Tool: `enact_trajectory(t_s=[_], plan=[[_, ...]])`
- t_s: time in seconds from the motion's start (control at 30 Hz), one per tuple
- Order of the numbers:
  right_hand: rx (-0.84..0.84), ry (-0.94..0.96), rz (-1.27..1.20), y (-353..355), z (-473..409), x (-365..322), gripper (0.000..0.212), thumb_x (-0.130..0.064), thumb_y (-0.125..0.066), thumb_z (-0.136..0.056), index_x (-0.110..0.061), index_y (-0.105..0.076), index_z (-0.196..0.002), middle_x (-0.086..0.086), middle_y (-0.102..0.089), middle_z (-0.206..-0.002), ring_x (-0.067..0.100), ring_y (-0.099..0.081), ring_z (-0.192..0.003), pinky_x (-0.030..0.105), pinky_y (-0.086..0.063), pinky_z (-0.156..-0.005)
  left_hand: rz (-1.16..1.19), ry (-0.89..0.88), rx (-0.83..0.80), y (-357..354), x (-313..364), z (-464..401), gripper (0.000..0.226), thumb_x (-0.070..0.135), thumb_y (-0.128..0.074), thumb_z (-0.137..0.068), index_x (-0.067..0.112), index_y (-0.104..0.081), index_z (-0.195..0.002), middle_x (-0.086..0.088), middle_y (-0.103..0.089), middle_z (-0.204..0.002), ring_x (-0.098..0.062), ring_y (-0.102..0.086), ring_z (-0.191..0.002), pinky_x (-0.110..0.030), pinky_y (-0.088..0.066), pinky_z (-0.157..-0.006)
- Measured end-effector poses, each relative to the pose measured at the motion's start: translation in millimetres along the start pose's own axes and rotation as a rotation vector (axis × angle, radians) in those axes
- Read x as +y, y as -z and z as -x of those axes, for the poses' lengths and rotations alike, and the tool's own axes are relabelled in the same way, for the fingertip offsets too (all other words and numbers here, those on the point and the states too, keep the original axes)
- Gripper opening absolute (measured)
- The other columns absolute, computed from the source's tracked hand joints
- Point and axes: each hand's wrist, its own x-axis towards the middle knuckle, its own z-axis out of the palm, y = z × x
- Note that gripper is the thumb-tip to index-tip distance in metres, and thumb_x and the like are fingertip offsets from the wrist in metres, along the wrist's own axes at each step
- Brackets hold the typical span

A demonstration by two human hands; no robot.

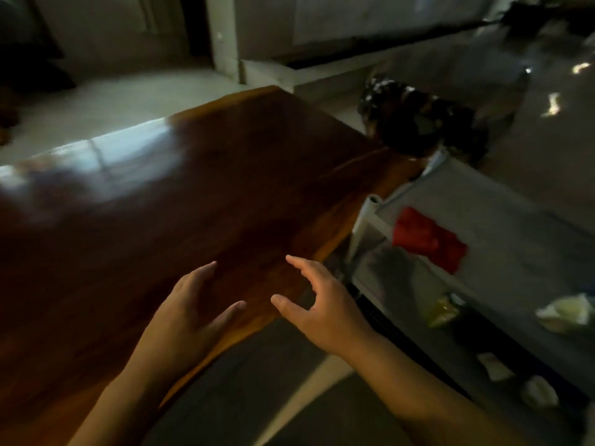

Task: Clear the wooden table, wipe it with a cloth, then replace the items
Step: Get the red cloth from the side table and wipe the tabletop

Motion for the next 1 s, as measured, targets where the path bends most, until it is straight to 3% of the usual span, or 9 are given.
enact_trajectory(t_s=[0.1,0.27,0.33,0.43,0.53,0.63,0.73,0.87,1.0], plan=[[0.100,-0.082,-0.039,49.1,26.6,34.5,0.072,-0.075,-0.057,-0.081,-0.057,-0.030,-0.145,-0.032,-0.036,-0.143,-0.019,-0.032,-0.122,0.009,-0.033,-0.083,0.012,-0.119,-0.072,-36.5,48.9,-18.0,0.093,0.077,-0.059,-0.067,0.040,-0.031,-0.148,0.014,-0.041,-0.148,-0.005,-0.043,-0.127,-0.032,-0.042,-0.102],[0.277,-0.240,-0.095,115.6,63.9,73.7,0.070,-0.081,-0.057,-0.075,-0.065,-0.032,-0.139,-0.050,-0.032,-0.114,-0.034,-0.032,-0.100,0.008,-0.035,-0.080,0.048,-0.282,-0.175,-92.5,119.7,-46.1,0.089,0.072,-0.061,-0.071,0.037,-0.035,-0.148,0.014,-0.044,-0.145,0.001,-0.045,-0.122,-0.019,-0.038,-0.095],[0.346,-0.278,-0.116,136.3,73.6,87.5,0.071,-0.079,-0.058,-0.076,-0.057,-0.039,-0.142,-0.038,-0.042,-0.124,-0.020,-0.042,-0.115,0.018,-0.044,-0.092,0.047,-0.337,-0.226,-112.1,143.0,-58.6,0.088,0.072,-0.060,-0.072,0.036,-0.034,-0.148,0.015,-0.044,-0.143,0.006,-0.047,-0.112,-0.015,-0.039,-0.088],[0.433,-0.366,-0.128,163.7,81.5,106.5,0.072,-0.074,-0.060,-0.077,-0.044,-0.049,-0.143,-0.018,-0.049,-0.137,0.001,-0.047,-0.128,0.033,-0.046,-0.102,0.031,-0.408,-0.274,-142.2,172.7,-81.4,0.077,0.060,-0.066,-0.080,0.032,-0.038,-0.146,0.010,-0.045,-0.142,0.000,-0.046,-0.118,-0.024,-0.042,-0.095],[0.484,-0.427,-0.139,185.8,81.7,125.2,0.071,-0.075,-0.058,-0.076,-0.045,-0.051,-0.139,-0.025,-0.048,-0.130,-0.002,-0.048,-0.123,0.030,-0.047,-0.096,-0.009,-0.467,-0.291,-171.6,196.1,-109.9,0.067,0.054,-0.069,-0.084,0.030,-0.044,-0.142,0.009,-0.048,-0.135,-0.003,-0.048,-0.113,-0.019,-0.042,-0.085],[0.524,-0.499,-0.174,206.6,72.2,147.7,0.054,-0.073,-0.061,-0.080,-0.054,-0.050,-0.130,-0.035,-0.045,-0.113,-0.010,-0.047,-0.109,0.021,-0.044,-0.081,-0.037,-0.514,-0.326,-202.2,216.5,-149.9,0.058,0.053,-0.069,-0.084,0.030,-0.051,-0.134,0.012,-0.048,-0.125,0.003,-0.049,-0.094,-0.012,-0.036,-0.071],[0.540,-0.578,-0.163,226.8,52.3,174.9,0.047,-0.062,-0.064,-0.089,-0.047,-0.054,-0.133,-0.029,-0.046,-0.116,-0.006,-0.047,-0.111,0.024,-0.044,-0.080,-0.056,-0.514,-0.373,-235.6,232.0,-200.8,0.053,0.054,-0.067,-0.084,0.030,-0.055,-0.130,0.010,-0.049,-0.127,0.003,-0.047,-0.095,-0.018,-0.039,-0.078],[0.552,-0.678,-0.135,249.2,16.0,206.5,0.043,-0.056,-0.063,-0.094,-0.040,-0.056,-0.133,-0.016,-0.049,-0.126,0.001,-0.049,-0.116,0.024,-0.043,-0.078,-0.104,-0.444,-0.430,-274.9,240.1,-268.7,0.050,0.054,-0.063,-0.087,0.029,-0.055,-0.130,0.002,-0.051,-0.131,-0.011,-0.056,-0.102,-0.035,-0.054,-0.084],[0.568,-0.797,-0.110,261.4,-25.6,235.3,0.043,-0.058,-0.061,-0.095,-0.039,-0.056,-0.133,-0.014,-0.051,-0.121,0.006,-0.050,-0.115,0.030,-0.044,-0.082,-0.253,-0.471,-0.435,-310.4,239.5,-330.0,0.038,0.046,-0.061,-0.090,0.020,-0.062,-0.119,-0.005,-0.061,-0.123,-0.023,-0.058,-0.106,-0.033,-0.047,-0.085]])
